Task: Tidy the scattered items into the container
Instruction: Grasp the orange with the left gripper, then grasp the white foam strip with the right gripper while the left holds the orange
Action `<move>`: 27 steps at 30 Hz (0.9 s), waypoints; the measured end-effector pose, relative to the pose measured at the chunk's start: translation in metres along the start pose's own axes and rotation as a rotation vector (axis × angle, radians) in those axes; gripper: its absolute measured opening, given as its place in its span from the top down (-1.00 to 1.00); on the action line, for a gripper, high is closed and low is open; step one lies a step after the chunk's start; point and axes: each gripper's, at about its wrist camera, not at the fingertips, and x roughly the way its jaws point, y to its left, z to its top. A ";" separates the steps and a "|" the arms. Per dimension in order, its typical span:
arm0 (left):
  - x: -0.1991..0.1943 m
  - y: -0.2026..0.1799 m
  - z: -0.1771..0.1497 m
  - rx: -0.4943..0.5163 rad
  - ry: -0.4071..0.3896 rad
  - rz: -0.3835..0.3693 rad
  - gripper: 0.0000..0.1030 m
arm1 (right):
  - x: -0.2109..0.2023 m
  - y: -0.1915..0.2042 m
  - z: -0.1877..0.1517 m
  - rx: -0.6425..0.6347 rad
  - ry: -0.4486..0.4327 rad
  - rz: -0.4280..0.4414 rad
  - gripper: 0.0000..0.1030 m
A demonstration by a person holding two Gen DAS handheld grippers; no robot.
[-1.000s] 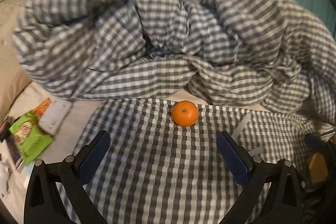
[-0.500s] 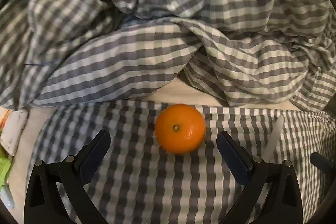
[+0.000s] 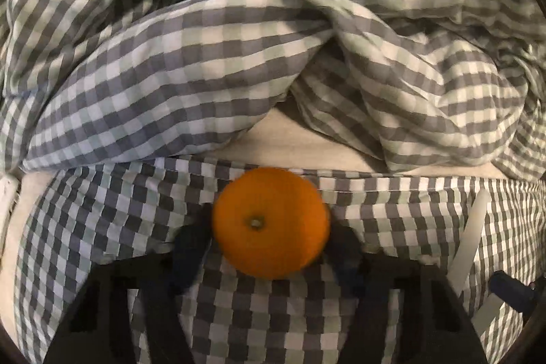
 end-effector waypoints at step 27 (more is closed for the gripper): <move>-0.106 0.002 -0.015 -0.037 -0.072 0.004 -0.11 | -0.088 -0.023 -0.025 0.079 -0.055 0.073 0.81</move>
